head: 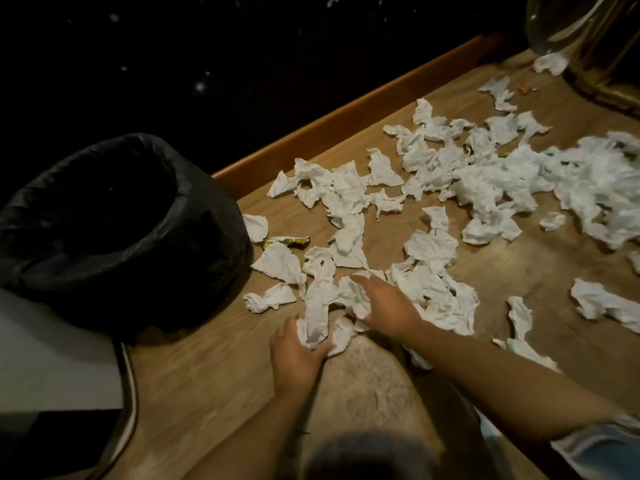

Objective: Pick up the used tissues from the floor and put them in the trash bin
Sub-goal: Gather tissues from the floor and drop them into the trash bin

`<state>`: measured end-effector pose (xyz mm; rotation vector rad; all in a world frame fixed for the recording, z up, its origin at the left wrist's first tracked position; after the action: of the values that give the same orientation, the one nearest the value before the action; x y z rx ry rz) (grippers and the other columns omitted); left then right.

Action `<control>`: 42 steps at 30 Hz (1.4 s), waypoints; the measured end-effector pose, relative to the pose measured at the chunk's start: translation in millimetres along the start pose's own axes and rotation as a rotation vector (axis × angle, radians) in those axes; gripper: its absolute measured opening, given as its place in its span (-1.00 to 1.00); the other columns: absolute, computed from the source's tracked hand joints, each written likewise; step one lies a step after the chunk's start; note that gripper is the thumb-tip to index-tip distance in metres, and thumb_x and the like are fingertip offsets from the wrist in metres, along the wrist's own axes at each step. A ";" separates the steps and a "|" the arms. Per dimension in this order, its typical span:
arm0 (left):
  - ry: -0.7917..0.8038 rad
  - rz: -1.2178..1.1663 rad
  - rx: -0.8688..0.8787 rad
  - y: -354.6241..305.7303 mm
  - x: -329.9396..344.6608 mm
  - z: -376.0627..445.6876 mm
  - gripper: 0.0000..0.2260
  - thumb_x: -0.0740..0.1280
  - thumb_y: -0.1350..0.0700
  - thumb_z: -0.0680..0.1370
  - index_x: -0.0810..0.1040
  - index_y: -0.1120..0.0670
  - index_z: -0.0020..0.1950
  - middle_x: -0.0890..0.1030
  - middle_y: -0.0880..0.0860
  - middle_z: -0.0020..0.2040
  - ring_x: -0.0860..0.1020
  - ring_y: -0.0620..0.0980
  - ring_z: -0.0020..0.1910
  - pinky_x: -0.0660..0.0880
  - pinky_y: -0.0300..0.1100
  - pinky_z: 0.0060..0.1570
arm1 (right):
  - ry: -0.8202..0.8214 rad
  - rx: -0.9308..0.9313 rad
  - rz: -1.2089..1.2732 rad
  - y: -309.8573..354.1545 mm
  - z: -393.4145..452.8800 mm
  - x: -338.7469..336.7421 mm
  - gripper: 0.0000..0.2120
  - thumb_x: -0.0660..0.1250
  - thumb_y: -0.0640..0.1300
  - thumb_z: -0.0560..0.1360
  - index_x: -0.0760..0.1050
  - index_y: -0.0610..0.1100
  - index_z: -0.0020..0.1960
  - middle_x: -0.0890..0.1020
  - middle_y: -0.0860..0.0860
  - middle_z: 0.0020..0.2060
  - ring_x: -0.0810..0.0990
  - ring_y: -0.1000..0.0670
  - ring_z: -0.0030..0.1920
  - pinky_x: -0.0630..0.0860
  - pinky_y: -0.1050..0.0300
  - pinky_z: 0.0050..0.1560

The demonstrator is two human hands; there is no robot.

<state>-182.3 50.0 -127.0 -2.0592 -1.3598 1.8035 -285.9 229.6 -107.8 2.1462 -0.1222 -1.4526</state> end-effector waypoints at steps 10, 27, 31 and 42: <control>-0.060 -0.099 0.109 -25.0 -35.4 -5.1 -0.66 0.48 0.19 0.37 0.52 0.04 0.10 0.58 -0.03 0.05 0.56 0.00 0.05 0.53 -0.13 0.07 | -0.269 0.169 0.330 13.9 -4.9 -43.9 -0.76 0.51 -0.13 0.40 0.52 -0.10 0.00 0.59 -0.01 -0.07 0.60 -0.03 -0.07 0.47 0.22 -0.15; -0.303 -0.443 0.398 -166.3 -316.2 59.8 -0.91 0.38 0.19 0.36 0.53 0.06 -0.17 0.61 0.02 -0.23 0.60 0.01 -0.22 0.59 0.00 -0.11 | -0.352 0.297 1.455 213.3 41.8 -135.2 -0.38 0.37 0.09 0.36 0.34 -0.15 0.33 0.57 -0.10 0.06 0.58 -0.16 0.07 0.55 -0.07 0.00; -0.476 -0.746 0.244 -125.4 -338.8 68.2 -0.86 0.41 -0.01 0.41 0.55 0.03 -0.15 0.64 0.01 -0.20 0.62 0.01 -0.20 0.61 0.05 -0.05 | -0.314 0.293 1.445 257.0 54.8 -130.2 -0.19 0.44 0.29 0.27 0.36 -0.16 0.34 0.58 -0.04 0.07 0.58 -0.09 0.03 0.54 -0.11 0.14; -0.802 -0.882 -0.149 -19.4 -362.7 100.5 -0.68 0.15 0.12 0.61 0.47 0.18 0.31 0.38 0.23 0.39 0.35 0.24 0.32 0.24 0.02 0.28 | -0.127 0.200 1.313 368.0 90.6 -101.6 -0.78 0.08 -0.11 0.64 0.45 -0.20 0.07 0.50 -0.15 -0.29 0.46 -0.10 -0.30 0.39 0.14 -0.40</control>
<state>-243.7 -220.5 128.1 -0.4567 -2.1226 2.0868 -327.5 -80.8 128.6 1.4530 -1.4408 -0.7409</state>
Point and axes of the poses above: each hand's wrist, its own z-axis towards the middle knuckle, its own x-axis out of the palm, y = z × x, the point moved 8 cm from there along z, towards the middle knuckle
